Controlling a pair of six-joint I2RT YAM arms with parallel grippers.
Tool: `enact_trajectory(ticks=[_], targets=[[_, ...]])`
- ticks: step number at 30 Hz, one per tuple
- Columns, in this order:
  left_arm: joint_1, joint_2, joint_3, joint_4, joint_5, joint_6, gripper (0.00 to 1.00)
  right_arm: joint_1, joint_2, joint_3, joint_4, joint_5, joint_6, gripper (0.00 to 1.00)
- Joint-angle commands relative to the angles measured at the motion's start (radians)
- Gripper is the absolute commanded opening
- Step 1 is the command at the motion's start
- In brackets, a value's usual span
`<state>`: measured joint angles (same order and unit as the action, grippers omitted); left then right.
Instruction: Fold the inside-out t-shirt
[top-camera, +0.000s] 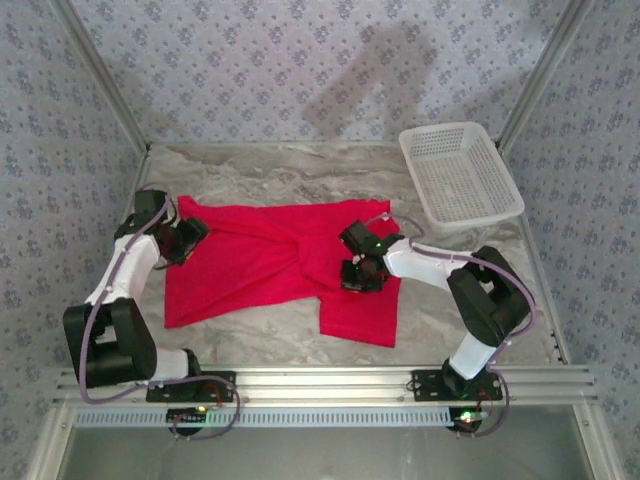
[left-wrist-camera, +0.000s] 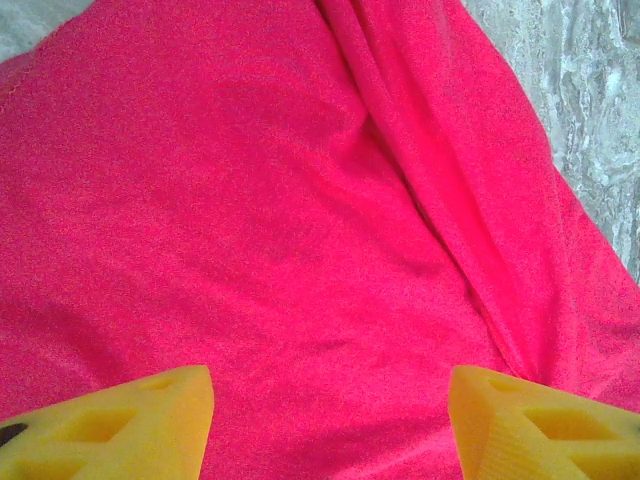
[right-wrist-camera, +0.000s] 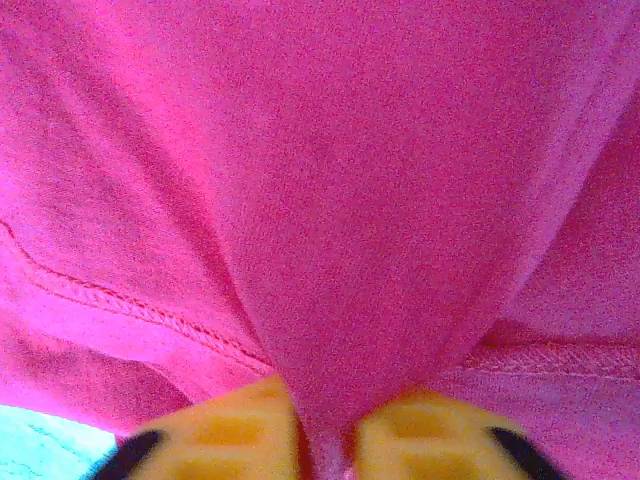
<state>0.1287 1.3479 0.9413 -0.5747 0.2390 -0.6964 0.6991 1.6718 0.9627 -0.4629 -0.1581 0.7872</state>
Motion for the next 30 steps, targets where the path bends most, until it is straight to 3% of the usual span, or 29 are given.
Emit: enact_trajectory(ticks=[1, 7, 12, 15, 19, 23, 24, 27, 28, 30], targets=[[0.004, -0.029, 0.012, -0.013, 0.007, 0.023, 0.63, 0.003, -0.02, 0.059, -0.052, 0.021, 0.002, 0.05], [0.004, -0.026, 0.034, -0.016, 0.008, 0.023, 0.62, 0.001, -0.044, 0.221, -0.225, 0.035, -0.077, 0.0], [0.004, -0.018, 0.039, -0.015, 0.015, 0.021, 0.62, -0.071, 0.015, 0.511, -0.296, 0.09, -0.22, 0.0], [0.003, -0.018, 0.032, 0.0, 0.02, 0.01, 0.61, -0.124, 0.077, 0.692, -0.203, 0.093, -0.294, 0.0], [0.003, -0.015, 0.018, 0.033, 0.036, -0.013, 0.61, -0.18, 0.195, 0.899, 0.074, 0.069, -0.426, 0.0], [-0.013, -0.017, -0.014, 0.103, 0.056, -0.053, 0.6, -0.219, 0.377, 1.12, 0.163, 0.133, -0.413, 0.0], [-0.024, -0.018, -0.024, 0.125, 0.058, -0.065, 0.6, -0.238, 0.45, 1.216, 0.125, 0.122, -0.375, 0.06], [-0.063, -0.013, -0.042, 0.169, 0.05, -0.08, 0.6, -0.284, 0.677, 1.543, -0.094, 0.045, -0.183, 0.5], [-0.076, -0.01, -0.045, 0.176, 0.045, -0.08, 0.6, -0.293, 0.742, 1.643, -0.202, 0.018, -0.111, 0.57], [-0.095, 0.001, -0.045, 0.191, 0.039, -0.08, 0.6, -0.311, 0.803, 1.733, -0.332, -0.026, -0.039, 0.58]])
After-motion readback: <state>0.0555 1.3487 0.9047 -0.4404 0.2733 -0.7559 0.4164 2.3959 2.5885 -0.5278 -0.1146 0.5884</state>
